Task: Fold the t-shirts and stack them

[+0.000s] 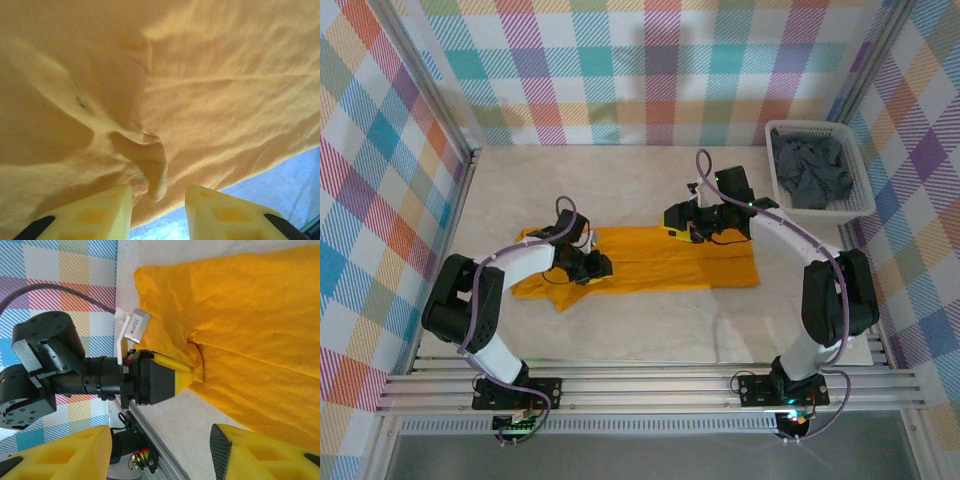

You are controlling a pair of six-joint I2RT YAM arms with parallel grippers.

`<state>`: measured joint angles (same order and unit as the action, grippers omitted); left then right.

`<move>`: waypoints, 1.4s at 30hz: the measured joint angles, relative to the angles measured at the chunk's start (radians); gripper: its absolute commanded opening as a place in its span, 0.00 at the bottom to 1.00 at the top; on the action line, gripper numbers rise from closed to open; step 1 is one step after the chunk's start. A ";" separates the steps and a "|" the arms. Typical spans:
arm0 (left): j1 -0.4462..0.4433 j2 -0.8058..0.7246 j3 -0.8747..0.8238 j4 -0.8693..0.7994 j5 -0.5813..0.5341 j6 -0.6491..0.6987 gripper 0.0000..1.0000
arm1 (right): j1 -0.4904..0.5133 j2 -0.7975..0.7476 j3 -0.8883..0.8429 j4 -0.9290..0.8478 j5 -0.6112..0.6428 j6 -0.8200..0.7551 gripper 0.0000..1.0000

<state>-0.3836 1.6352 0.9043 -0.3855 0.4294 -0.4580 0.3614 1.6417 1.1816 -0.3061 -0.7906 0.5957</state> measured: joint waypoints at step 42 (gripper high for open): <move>0.222 -0.405 -0.367 -0.177 -0.212 -0.213 0.29 | 0.046 -0.002 -0.063 -0.008 0.000 -0.034 0.52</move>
<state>-0.1619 1.2301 0.5373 -0.5625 0.2173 -0.6708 0.4076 1.6394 1.1183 -0.3141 -0.7910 0.5613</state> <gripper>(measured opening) 0.315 0.528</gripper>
